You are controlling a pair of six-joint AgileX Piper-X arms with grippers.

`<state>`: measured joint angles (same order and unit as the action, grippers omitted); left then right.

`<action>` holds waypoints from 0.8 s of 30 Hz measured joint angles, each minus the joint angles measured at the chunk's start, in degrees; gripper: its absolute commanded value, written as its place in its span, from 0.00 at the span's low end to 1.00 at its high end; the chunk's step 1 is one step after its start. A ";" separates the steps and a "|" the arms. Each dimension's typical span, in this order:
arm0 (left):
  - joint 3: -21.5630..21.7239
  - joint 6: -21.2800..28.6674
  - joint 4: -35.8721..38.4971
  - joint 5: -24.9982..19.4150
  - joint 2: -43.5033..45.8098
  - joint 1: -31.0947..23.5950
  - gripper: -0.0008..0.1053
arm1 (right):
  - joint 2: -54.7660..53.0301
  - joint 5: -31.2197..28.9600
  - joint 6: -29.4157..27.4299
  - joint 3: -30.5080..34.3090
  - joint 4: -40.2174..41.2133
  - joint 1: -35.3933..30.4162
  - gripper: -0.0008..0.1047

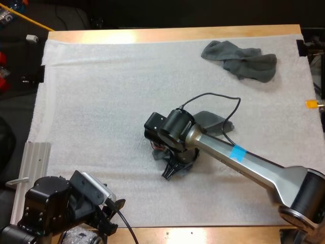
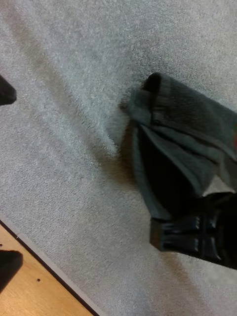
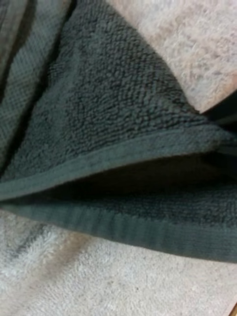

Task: Pick towel from pile, fold and stack

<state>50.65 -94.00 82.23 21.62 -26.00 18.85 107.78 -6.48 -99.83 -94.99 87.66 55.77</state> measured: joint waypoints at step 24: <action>0.00 0.00 0.00 0.00 0.00 0.00 0.55 | -0.17 -0.33 3.87 2.77 -19.85 -2.12 0.44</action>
<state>50.65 -94.00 82.23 21.62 -26.00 18.85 107.61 -6.81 -95.96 -92.22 67.81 53.65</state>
